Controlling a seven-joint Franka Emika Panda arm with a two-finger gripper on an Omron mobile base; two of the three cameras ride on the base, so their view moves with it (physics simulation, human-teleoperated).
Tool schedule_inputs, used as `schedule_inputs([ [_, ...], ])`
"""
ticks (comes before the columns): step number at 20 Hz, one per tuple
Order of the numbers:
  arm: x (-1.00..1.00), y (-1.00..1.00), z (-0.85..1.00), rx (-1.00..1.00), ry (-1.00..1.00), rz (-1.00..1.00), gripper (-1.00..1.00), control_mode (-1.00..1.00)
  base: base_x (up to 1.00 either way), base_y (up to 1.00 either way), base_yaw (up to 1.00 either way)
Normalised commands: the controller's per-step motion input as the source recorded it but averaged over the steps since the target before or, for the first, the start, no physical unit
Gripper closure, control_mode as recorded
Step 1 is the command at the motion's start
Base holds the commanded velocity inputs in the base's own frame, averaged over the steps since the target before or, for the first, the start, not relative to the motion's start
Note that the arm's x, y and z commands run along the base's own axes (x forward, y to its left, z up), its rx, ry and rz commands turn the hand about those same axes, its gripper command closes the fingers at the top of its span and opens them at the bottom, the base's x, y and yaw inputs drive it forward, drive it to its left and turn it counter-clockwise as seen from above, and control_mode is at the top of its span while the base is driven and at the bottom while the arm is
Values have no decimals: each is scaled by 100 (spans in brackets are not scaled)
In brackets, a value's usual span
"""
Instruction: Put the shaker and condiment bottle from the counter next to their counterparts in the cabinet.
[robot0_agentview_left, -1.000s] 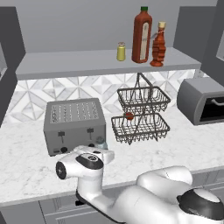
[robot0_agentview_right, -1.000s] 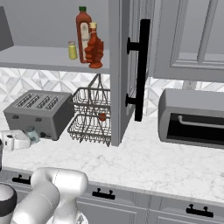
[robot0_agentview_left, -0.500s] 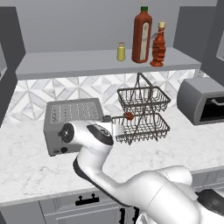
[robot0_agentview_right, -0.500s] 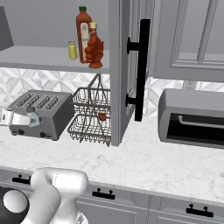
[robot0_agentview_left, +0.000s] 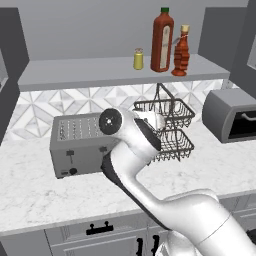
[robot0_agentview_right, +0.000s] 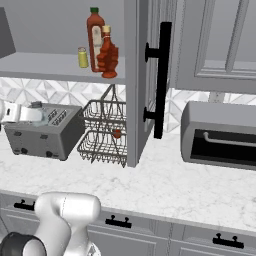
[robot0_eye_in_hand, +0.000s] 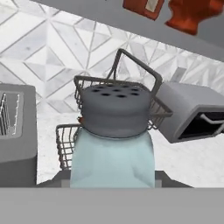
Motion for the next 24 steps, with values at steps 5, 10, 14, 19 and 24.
schedule_inputs([
  [5,-15,-11,100,0,-3,18,100,-100,0,0,0],
  [10,-3,-11,93,1,-2,13,100,-100,0,0,0],
  [14,1,-22,81,3,-1,2,100,-100,0,0,0],
  [19,0,-11,30,2,-4,7,100,-100,0,0,0],
  [24,18,-3,8,13,-1,7,100,-100,0,0,0],
])
